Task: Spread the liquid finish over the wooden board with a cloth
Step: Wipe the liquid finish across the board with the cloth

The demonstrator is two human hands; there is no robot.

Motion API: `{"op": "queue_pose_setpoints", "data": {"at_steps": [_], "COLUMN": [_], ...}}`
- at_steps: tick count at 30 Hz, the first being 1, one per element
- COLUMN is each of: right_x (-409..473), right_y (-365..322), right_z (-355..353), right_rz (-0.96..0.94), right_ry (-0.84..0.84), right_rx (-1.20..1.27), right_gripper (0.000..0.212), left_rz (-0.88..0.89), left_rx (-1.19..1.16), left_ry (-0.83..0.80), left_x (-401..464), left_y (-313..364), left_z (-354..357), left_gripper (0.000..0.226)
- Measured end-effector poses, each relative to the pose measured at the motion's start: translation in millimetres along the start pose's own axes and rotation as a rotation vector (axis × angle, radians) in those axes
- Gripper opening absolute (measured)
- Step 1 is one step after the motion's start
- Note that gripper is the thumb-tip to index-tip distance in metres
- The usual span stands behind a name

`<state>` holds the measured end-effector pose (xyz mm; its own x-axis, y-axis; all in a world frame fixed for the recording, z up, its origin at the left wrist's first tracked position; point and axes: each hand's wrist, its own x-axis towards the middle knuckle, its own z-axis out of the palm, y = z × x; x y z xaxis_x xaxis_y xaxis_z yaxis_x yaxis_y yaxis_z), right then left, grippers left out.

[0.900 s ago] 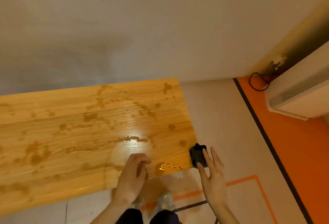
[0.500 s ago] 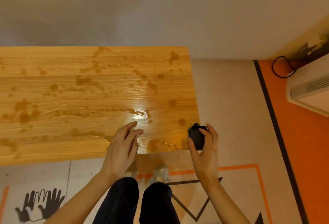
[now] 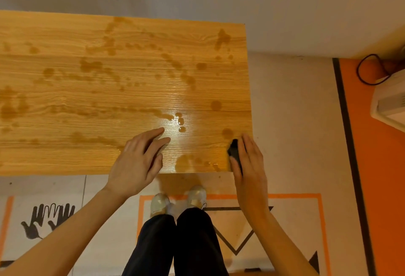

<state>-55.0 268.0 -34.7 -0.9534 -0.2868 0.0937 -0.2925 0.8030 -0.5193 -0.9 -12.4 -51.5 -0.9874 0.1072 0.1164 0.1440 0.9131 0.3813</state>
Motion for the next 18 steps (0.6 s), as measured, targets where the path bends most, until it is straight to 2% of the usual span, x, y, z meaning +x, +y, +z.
{"op": "queue_pose_setpoints", "data": {"at_steps": [4, 7, 11, 15, 18], "right_x": [68, 37, -25, 36, 49], "right_y": [-2, -15, -26, -14, -42], "right_z": [4, 12, 13, 12, 30], "right_rz": [0.152, 0.171, 0.089, 0.203, 0.226], "right_ry": [0.035, 0.109, 0.076, 0.135, 0.206], "right_rx": [0.033, 0.063, 0.026, -0.122, -0.183], "right_gripper": [0.051, 0.054, 0.053, 0.050, 0.049], "left_rz": [0.028, 0.040, 0.022, 0.032, -0.008], "left_rx": [0.026, 0.023, -0.051, -0.158, -0.150], "left_ry": [0.025, 0.033, 0.017, 0.005, 0.019], "left_x": [-1, -2, -1, 1, -5], "left_y": [-2, -2, -2, -8, -30], "left_z": [2, 3, 0, -13, -26], "left_gripper": [0.039, 0.037, 0.037, 0.041, 0.044]}}
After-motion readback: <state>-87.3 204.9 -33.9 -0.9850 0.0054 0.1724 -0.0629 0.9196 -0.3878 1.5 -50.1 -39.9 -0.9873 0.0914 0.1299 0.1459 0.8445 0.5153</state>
